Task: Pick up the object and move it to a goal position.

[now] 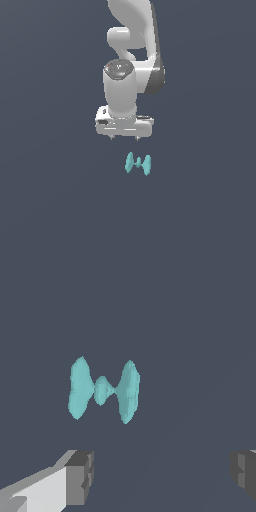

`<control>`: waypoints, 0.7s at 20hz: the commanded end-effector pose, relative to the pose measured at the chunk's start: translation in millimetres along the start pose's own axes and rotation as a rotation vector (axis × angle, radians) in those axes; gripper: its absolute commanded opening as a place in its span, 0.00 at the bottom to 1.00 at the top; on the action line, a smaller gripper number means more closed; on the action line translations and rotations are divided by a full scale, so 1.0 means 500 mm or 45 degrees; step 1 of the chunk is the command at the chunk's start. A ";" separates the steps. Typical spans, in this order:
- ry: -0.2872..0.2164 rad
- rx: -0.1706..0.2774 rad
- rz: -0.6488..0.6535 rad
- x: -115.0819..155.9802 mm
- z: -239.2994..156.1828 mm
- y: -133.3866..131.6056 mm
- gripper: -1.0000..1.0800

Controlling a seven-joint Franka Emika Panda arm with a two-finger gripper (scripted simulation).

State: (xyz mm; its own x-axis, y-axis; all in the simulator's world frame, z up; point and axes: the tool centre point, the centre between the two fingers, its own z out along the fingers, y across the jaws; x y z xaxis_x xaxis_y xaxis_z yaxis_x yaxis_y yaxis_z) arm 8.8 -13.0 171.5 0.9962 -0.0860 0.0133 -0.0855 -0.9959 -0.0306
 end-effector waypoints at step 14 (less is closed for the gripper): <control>-0.057 -0.035 0.013 -0.025 0.020 0.019 0.96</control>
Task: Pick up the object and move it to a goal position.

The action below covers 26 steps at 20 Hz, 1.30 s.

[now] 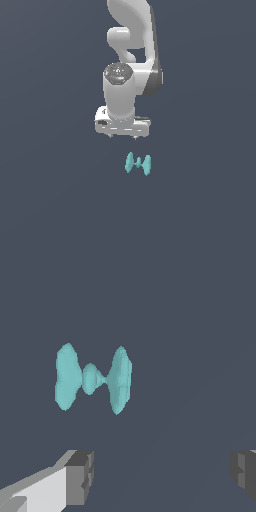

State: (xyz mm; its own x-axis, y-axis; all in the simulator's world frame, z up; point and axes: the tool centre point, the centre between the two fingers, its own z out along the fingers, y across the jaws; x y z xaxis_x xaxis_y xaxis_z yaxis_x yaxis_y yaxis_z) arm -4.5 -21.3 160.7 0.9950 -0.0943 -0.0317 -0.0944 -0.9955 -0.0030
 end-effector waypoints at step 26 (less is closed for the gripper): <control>-0.003 -0.027 -0.605 0.036 0.052 -0.044 0.96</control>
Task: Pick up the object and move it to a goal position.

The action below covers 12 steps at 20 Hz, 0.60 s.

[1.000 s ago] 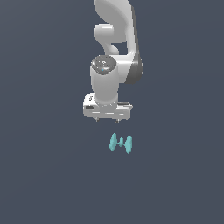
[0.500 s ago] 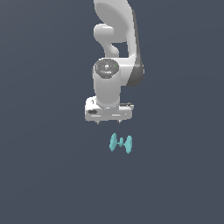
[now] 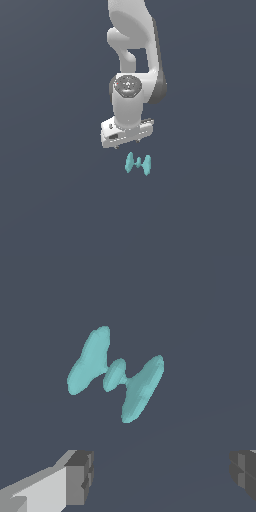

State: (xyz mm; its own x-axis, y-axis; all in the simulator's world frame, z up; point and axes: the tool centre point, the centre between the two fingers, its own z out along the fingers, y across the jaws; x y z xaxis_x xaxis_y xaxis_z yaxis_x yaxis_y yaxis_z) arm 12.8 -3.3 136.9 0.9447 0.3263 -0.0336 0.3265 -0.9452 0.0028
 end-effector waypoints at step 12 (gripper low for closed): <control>0.005 -0.011 -0.541 0.045 0.045 -0.027 0.96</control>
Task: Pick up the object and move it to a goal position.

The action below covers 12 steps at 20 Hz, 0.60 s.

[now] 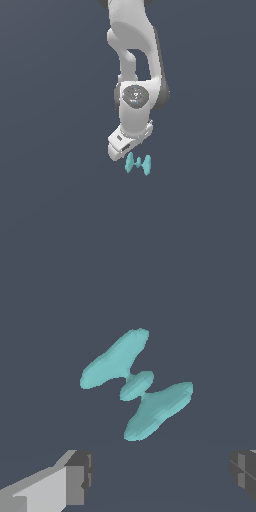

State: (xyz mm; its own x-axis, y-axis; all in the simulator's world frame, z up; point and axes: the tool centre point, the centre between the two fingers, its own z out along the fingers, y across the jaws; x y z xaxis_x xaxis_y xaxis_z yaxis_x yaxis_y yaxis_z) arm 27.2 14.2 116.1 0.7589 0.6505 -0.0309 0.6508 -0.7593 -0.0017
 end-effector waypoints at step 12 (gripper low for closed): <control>0.017 -0.008 -0.533 0.052 0.043 -0.011 0.96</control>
State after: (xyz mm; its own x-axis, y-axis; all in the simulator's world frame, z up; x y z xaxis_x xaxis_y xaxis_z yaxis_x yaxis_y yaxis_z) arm 40.8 32.6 96.3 0.4713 0.8818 -0.0182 0.8819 -0.4714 -0.0057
